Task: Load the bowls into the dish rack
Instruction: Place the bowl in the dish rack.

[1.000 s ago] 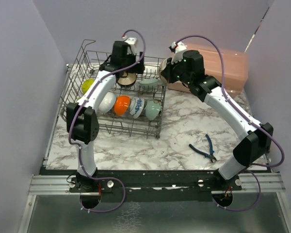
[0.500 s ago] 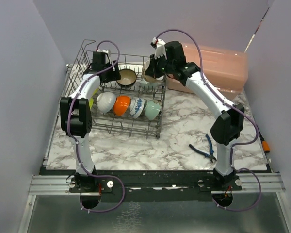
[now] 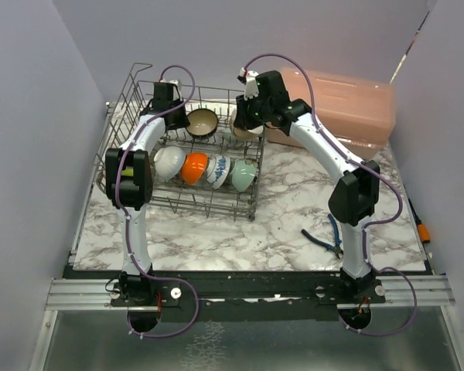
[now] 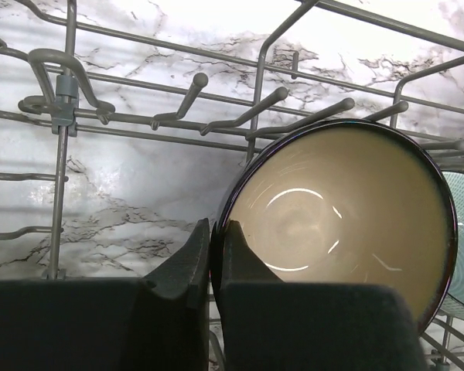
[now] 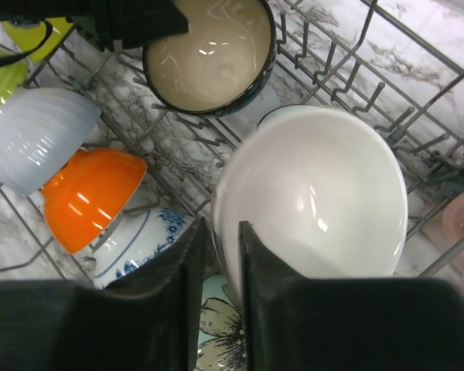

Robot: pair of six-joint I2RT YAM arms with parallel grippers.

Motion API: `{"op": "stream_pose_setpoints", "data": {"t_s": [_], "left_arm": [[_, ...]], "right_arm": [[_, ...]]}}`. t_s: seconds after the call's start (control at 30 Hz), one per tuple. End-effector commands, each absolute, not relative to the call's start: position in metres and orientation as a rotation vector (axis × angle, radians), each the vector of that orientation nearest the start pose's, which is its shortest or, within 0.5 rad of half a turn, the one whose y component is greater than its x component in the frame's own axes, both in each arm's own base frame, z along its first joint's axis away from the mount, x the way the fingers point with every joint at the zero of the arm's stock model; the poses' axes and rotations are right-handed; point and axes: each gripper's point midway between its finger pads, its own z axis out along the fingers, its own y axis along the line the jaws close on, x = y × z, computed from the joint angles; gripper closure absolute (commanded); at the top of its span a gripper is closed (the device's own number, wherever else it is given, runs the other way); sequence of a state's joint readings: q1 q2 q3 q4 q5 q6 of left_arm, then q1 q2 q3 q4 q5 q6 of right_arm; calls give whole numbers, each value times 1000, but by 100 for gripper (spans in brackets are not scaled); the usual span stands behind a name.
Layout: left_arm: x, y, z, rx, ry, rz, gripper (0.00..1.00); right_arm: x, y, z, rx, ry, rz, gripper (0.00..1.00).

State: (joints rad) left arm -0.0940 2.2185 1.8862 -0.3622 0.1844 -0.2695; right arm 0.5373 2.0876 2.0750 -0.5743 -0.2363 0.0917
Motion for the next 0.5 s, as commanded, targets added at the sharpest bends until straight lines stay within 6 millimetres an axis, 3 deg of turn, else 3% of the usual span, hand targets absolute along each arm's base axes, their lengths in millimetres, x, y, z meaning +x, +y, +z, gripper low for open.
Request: {"op": "stream_pose_setpoints", "data": {"t_s": [0.0, 0.13, 0.2, 0.37, 0.47], "left_arm": [[584, -93, 165, -94, 2179, -348, 100], [570, -84, 204, -87, 2097, -299, 100], [562, -80, 224, -86, 2051, -284, 100], [539, -78, 277, -75, 1915, -285, 100], [520, -90, 304, -30, 1851, -320, 100]], "right_arm": [[478, 328, 240, -573, 2107, 577, 63], [473, 329, 262, -547, 2056, 620, 26], [471, 330, 273, -538, 2031, 641, 16], [463, 339, 301, -531, 1977, 736, 9], [454, 349, 319, -530, 1936, 845, 8]]}}
